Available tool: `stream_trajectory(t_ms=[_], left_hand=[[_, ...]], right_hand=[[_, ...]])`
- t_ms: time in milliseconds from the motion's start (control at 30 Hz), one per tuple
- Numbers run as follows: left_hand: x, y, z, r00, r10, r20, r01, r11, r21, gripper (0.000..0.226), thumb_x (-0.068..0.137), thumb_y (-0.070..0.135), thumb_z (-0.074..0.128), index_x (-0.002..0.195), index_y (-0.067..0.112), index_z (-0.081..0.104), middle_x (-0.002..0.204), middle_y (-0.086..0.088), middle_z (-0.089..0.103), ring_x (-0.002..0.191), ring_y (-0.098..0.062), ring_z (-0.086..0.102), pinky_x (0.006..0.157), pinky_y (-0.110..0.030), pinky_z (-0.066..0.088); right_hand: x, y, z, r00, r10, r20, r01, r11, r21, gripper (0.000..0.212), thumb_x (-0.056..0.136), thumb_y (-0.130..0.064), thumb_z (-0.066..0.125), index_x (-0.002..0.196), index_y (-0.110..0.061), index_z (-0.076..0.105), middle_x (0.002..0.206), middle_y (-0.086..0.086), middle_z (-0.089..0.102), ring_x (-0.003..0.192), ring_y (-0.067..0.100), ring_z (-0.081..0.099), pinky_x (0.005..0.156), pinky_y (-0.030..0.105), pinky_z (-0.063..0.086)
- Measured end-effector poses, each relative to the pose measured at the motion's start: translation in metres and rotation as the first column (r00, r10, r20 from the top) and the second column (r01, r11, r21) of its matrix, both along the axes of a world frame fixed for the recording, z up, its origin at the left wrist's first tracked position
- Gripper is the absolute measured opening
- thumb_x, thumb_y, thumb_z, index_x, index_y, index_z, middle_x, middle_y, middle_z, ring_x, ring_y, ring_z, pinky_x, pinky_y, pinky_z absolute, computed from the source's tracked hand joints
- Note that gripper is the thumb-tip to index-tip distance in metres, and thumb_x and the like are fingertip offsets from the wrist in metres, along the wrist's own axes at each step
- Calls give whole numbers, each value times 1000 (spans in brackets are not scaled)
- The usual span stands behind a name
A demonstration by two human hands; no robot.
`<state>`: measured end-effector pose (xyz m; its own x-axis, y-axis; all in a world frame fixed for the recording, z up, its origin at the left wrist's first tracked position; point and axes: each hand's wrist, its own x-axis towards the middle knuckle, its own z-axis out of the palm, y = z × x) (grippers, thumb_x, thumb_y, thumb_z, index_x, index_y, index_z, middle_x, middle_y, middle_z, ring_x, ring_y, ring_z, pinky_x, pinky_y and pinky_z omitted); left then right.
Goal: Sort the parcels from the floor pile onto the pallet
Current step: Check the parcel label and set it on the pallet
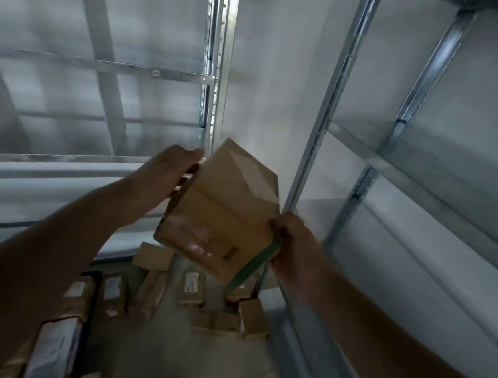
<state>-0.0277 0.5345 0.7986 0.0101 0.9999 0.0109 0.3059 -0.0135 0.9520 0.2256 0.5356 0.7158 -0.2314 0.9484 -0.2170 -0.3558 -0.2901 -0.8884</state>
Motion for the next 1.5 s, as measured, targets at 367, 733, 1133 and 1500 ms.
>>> stream_trajectory(t_ms=[367,733,1133,1500], left_hand=[[-26,-213,15,965,224,-134,-211,972,100,34,97,18,68,129,27,60,137,13,62,114,-12,67,98,-46,56],[-115,-366,3,845,472,-252,-461,881,104,60,97,21,70,153,23,48,144,4,44,109,-13,62,94,-41,56],[-211,-460,-22,815,495,-300,-508,861,42,71,98,17,67,158,38,35,147,8,46,120,-19,57,93,-51,59],[-258,-427,-56,730,497,-470,-533,844,65,85,98,22,66,161,47,15,158,4,39,131,-18,47,93,-39,54]], right_hand=[[-41,-129,35,944,209,257,-265,942,208,66,78,-14,78,128,-36,40,132,-8,59,103,17,71,71,28,62],[-163,-239,50,884,226,408,-361,886,290,87,86,-24,85,150,-40,28,147,-6,50,131,27,52,108,56,49],[-273,-309,7,825,297,481,-465,840,279,49,100,-32,69,136,-45,37,118,-24,53,101,8,62,71,28,63],[-345,-276,-20,753,182,633,-590,613,526,67,110,-31,51,165,-37,13,161,-9,29,145,10,33,121,53,39]])
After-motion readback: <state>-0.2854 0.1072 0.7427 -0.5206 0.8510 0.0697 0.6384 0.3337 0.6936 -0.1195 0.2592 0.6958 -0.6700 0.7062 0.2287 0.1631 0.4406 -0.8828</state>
